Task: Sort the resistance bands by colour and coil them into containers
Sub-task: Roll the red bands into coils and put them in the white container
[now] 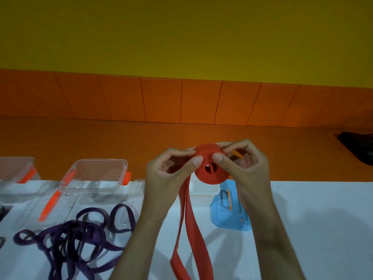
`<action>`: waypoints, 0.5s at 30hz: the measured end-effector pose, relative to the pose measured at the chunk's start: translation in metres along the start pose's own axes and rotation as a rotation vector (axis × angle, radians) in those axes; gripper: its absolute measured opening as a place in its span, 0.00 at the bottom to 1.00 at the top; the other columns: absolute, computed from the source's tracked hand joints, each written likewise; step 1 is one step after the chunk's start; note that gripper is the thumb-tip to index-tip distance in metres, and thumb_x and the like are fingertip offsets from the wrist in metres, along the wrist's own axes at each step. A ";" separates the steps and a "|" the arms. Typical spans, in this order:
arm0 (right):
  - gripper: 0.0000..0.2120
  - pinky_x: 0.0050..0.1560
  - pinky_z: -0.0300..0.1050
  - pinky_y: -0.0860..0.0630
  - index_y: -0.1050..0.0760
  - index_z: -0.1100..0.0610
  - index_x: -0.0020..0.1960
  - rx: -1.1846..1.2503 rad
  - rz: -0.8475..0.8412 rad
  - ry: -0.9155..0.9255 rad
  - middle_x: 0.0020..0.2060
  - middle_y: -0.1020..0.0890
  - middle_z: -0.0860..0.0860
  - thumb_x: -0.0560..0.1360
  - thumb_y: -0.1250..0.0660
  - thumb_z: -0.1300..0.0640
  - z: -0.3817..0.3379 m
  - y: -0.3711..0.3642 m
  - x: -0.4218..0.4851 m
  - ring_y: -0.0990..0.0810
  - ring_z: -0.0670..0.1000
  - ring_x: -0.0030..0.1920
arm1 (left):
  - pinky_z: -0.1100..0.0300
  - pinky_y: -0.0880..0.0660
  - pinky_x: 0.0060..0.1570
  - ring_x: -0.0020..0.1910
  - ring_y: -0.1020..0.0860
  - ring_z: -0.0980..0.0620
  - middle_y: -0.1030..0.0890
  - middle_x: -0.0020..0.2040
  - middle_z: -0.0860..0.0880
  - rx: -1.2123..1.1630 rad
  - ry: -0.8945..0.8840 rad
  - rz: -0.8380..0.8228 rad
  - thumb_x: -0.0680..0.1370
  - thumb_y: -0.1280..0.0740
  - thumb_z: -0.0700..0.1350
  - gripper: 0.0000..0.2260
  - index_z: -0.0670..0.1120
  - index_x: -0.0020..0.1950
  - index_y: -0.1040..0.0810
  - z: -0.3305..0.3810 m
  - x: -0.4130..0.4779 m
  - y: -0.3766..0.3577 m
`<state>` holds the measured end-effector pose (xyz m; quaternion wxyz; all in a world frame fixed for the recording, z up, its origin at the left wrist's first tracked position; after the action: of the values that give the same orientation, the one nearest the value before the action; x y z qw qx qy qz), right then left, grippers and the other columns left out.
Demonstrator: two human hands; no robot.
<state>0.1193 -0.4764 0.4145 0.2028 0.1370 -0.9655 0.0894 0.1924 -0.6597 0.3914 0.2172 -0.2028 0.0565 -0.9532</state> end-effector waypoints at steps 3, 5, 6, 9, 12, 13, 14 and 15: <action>0.15 0.53 0.47 0.15 0.16 0.45 0.52 0.013 0.049 0.022 0.55 0.13 0.49 0.68 0.17 0.45 0.002 0.003 -0.001 0.14 0.54 0.59 | 0.60 0.17 0.55 0.59 0.14 0.49 0.12 0.57 0.50 -0.030 0.061 -0.090 0.72 0.21 0.47 0.15 0.54 0.58 0.12 -0.008 0.002 -0.003; 0.15 0.53 0.48 0.15 0.16 0.46 0.53 0.041 0.025 -0.038 0.57 0.14 0.48 0.69 0.17 0.46 0.013 0.002 -0.001 0.15 0.54 0.60 | 0.61 0.17 0.55 0.59 0.14 0.50 0.12 0.57 0.51 -0.017 0.071 -0.122 0.72 0.20 0.45 0.18 0.55 0.61 0.13 -0.010 0.002 -0.002; 0.14 0.54 0.51 0.15 0.17 0.47 0.51 0.047 0.000 -0.074 0.58 0.14 0.49 0.69 0.18 0.47 0.018 0.001 -0.001 0.15 0.54 0.61 | 0.61 0.17 0.56 0.59 0.14 0.50 0.12 0.57 0.51 -0.002 0.056 -0.130 0.73 0.20 0.44 0.18 0.54 0.61 0.13 -0.009 0.003 -0.002; 0.14 0.50 0.50 0.15 0.23 0.49 0.45 0.053 -0.062 -0.118 0.57 0.13 0.52 0.69 0.19 0.48 0.022 0.000 -0.003 0.14 0.54 0.59 | 0.60 0.18 0.59 0.60 0.14 0.51 0.12 0.58 0.52 0.046 -0.007 -0.157 0.74 0.20 0.46 0.17 0.53 0.62 0.14 -0.005 -0.001 -0.009; 0.15 0.45 0.46 0.15 0.23 0.47 0.44 0.014 0.030 -0.044 0.52 0.13 0.53 0.68 0.17 0.45 0.013 0.005 -0.003 0.13 0.54 0.55 | 0.62 0.18 0.57 0.60 0.15 0.53 0.13 0.58 0.54 0.049 -0.034 -0.123 0.74 0.21 0.47 0.15 0.57 0.60 0.14 -0.006 -0.003 -0.012; 0.16 0.46 0.47 0.15 0.21 0.46 0.46 0.021 0.067 -0.027 0.51 0.13 0.53 0.67 0.17 0.43 0.012 0.005 -0.005 0.14 0.55 0.55 | 0.62 0.18 0.56 0.60 0.15 0.54 0.13 0.58 0.55 0.036 -0.027 -0.137 0.74 0.21 0.47 0.16 0.60 0.60 0.14 -0.007 -0.004 -0.014; 0.17 0.47 0.48 0.15 0.20 0.45 0.49 0.052 0.100 -0.030 0.52 0.14 0.53 0.67 0.18 0.41 0.014 0.005 -0.007 0.14 0.55 0.55 | 0.63 0.18 0.57 0.61 0.16 0.55 0.13 0.60 0.56 0.028 -0.013 -0.169 0.74 0.21 0.48 0.18 0.63 0.61 0.15 -0.008 -0.004 -0.016; 0.17 0.48 0.48 0.15 0.19 0.45 0.51 0.079 0.115 -0.045 0.53 0.14 0.52 0.68 0.18 0.40 0.017 0.005 -0.009 0.14 0.56 0.56 | 0.65 0.19 0.57 0.63 0.16 0.56 0.14 0.62 0.58 0.028 0.000 -0.200 0.73 0.21 0.48 0.20 0.65 0.62 0.16 -0.009 -0.005 -0.018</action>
<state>0.1195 -0.4737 0.3950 0.1699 0.0913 -0.9718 0.1358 0.1858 -0.6415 0.3853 0.1237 -0.2044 0.0226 -0.9708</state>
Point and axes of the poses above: each hand's wrist, its own x-axis towards the middle knuckle, its own y-axis out of the back of the hand, z = x × y, the point moved 9 cm from there along x, towards the middle knuckle
